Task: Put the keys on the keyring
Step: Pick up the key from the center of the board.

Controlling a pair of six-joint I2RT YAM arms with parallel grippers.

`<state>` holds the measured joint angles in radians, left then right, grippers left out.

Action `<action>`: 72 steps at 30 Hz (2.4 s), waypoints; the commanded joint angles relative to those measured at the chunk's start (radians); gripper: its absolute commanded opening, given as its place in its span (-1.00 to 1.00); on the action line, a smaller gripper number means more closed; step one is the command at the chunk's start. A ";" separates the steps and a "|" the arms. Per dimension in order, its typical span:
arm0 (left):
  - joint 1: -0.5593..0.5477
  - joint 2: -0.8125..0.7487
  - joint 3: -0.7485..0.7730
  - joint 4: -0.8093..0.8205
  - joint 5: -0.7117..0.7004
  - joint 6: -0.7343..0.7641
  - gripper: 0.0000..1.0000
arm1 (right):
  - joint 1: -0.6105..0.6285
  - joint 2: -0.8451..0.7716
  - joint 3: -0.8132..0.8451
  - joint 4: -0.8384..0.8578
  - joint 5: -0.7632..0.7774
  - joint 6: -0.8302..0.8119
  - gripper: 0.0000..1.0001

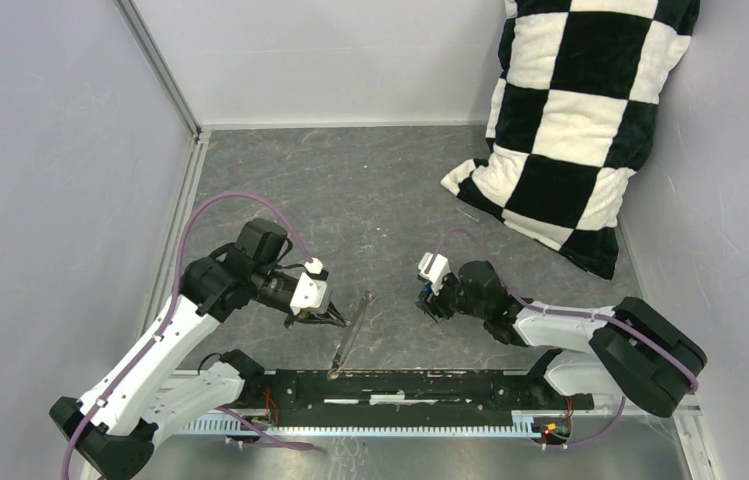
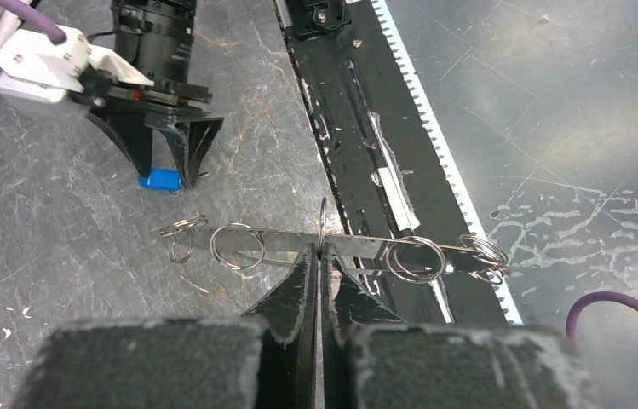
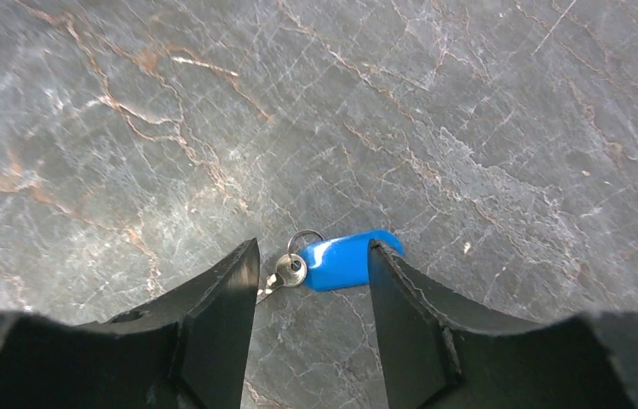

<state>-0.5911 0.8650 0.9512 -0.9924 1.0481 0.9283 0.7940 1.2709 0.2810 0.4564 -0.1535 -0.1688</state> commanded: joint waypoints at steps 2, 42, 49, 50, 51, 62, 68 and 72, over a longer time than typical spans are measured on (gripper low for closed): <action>-0.003 -0.011 0.014 0.033 0.018 -0.037 -0.96 | -0.112 0.043 0.015 0.097 -0.327 0.141 0.13; -0.003 -0.027 0.014 0.052 0.014 -0.071 -0.96 | -0.041 -0.077 0.071 -0.155 -0.033 0.058 0.16; -0.003 -0.028 0.019 0.051 0.012 -0.074 -0.96 | 0.005 -0.008 0.071 -0.149 0.029 0.048 0.14; -0.003 -0.026 0.020 0.051 0.011 -0.073 -0.96 | 0.005 0.003 0.076 -0.142 0.031 0.043 0.14; -0.003 -0.025 0.020 0.051 0.011 -0.075 -0.95 | 0.005 0.014 0.082 -0.142 0.033 0.038 0.14; -0.003 -0.032 0.023 0.051 0.005 -0.083 -0.96 | -0.084 -0.024 0.121 -0.117 -0.091 0.121 0.14; -0.004 -0.029 0.018 0.051 0.016 -0.078 -0.96 | -0.186 -0.034 0.113 -0.116 -0.155 0.194 0.21; -0.003 -0.032 0.017 0.051 0.019 -0.081 -0.96 | -0.186 0.038 0.125 -0.094 -0.190 0.222 0.21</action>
<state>-0.5911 0.8452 0.9508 -0.9703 1.0458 0.8879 0.6086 1.2541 0.3740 0.3222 -0.2775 -0.0032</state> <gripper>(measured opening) 0.040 0.603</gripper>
